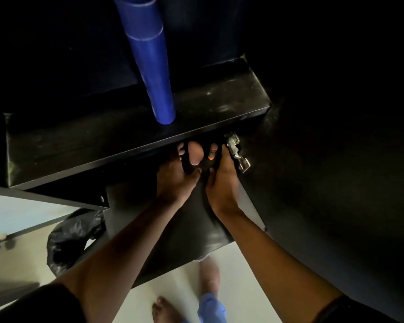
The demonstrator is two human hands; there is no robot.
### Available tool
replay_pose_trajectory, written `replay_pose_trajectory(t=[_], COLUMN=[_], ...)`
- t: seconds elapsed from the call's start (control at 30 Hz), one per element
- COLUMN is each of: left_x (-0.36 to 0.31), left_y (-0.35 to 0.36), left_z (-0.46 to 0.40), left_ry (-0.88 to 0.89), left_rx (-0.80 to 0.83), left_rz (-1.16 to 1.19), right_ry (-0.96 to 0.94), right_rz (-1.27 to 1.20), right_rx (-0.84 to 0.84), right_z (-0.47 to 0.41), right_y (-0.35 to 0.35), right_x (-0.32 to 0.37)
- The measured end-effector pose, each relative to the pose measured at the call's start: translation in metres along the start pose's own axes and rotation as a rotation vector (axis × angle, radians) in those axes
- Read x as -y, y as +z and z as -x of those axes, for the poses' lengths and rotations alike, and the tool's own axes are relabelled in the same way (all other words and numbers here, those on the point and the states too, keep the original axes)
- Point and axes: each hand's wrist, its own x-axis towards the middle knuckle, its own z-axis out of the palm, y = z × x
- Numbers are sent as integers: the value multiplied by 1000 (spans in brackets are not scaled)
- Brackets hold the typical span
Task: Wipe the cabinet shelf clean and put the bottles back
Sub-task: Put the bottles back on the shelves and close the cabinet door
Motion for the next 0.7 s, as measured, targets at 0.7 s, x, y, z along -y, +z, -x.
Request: replay_pose_trajectory(t=[0.7], left_x=[20], left_y=[-2], left_z=[15], left_ry=[76], left_rx=[-313], left_rz=[-38], right_ry=[-235], right_rz=[-36], right_rx=[-105], right_z=[-19], right_y=[31], right_x=[2])
